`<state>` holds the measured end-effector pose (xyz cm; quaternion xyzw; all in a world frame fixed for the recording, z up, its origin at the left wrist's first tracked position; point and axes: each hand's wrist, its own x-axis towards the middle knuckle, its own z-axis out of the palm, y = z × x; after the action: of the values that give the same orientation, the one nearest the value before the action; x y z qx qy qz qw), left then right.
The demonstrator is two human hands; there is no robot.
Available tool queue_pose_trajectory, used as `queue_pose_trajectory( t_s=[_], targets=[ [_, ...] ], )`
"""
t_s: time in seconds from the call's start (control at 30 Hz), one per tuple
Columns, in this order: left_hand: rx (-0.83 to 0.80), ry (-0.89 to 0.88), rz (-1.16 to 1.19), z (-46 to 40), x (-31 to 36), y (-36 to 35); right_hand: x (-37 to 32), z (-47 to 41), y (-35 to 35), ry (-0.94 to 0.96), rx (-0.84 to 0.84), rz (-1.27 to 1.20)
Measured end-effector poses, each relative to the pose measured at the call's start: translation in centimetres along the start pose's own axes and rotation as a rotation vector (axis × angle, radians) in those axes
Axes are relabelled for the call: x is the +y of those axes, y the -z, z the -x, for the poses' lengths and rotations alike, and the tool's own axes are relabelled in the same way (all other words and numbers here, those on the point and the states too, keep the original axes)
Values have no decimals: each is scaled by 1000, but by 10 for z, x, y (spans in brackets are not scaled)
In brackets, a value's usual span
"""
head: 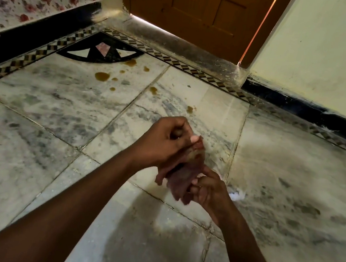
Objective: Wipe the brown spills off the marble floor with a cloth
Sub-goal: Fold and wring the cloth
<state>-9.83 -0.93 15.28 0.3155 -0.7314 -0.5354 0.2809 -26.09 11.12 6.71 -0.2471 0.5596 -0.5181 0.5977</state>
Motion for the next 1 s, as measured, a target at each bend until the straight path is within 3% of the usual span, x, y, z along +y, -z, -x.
queue_pose_trajectory(
  t_s=[0.2, 0.37, 0.47, 0.6, 0.7, 0.83, 1.0],
  targets=[
    [-254, -69, -93, -23, 50, 22, -10, 11, -6, 92, -152, 57],
    [-221, 138, -116, -42, 21, 27, -11, 15, -18, 198, -14, 237],
    [-99, 414, -123, -30, -31, 16, -11, 13, -20, 195, 116, 299],
    [126, 849, 285, 33, -84, -25, -12, 15, -16, 125, 169, 310],
    [297, 992, 710, 67, -91, -50, -17, 22, -18, 110, 144, 166],
    [263, 861, 985, 76, -64, -58, -25, 29, -16, 87, 76, 52],
    [205, 595, 837, 68, -59, -56, -27, 24, -6, 111, 151, 142]
  ],
)
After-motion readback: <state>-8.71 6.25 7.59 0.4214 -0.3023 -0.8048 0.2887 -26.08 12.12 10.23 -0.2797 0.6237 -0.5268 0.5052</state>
